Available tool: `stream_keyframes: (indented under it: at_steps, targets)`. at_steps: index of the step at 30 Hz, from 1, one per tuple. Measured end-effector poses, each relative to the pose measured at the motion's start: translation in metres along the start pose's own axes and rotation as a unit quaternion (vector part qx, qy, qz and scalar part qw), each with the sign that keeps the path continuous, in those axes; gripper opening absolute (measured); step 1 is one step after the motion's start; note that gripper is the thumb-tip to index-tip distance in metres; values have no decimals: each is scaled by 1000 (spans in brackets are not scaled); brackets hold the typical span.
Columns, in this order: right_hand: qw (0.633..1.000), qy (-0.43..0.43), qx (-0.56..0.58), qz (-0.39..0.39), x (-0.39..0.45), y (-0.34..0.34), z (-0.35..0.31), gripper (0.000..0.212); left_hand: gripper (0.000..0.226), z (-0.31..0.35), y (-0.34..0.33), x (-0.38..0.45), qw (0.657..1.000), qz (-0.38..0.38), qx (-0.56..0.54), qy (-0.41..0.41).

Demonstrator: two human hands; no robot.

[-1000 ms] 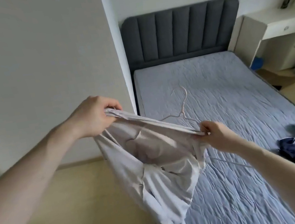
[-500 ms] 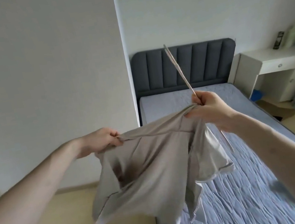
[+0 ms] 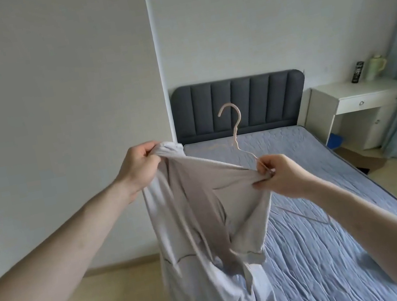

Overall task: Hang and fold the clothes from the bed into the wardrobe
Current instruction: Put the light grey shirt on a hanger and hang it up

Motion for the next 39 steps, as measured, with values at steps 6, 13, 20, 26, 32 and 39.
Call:
stream_keyframes:
  at_steps: [6,13,20,26,32,39]
  targets:
    - [993,-109,52,14,-24,-53,30,43,35,61,-22,-8,996,-52,-57,-47]
    - [918,-232,314,-72,-31,-110,27,24,28,100,-25,-16,981,-187,-31,-51]
    - [945,-113,293,-93,-14,-113,-13,34,29,106,0,-25,973,-223,-37,-49]
    - [968,-44,218,-119,-3,-141,-52,25,30,103,19,-32,975,-217,-14,-56]
    - [989,-43,134,33,12,-84,-30,28,24,62,85,-32,955,-87,281,-33]
    - [996,-14,-28,78,24,-22,-52,28,24,37,86,-40,936,-173,299,70]
Point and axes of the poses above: each hand's wrist, its own x-axis towards the middle knuckle, its own y-axis out of the back of the hand, z = x × y, the point moved 2 cm from there along x, towards the middle knuckle, and after that the axes turned 2 degrees about -z, right-handed, at the moved point
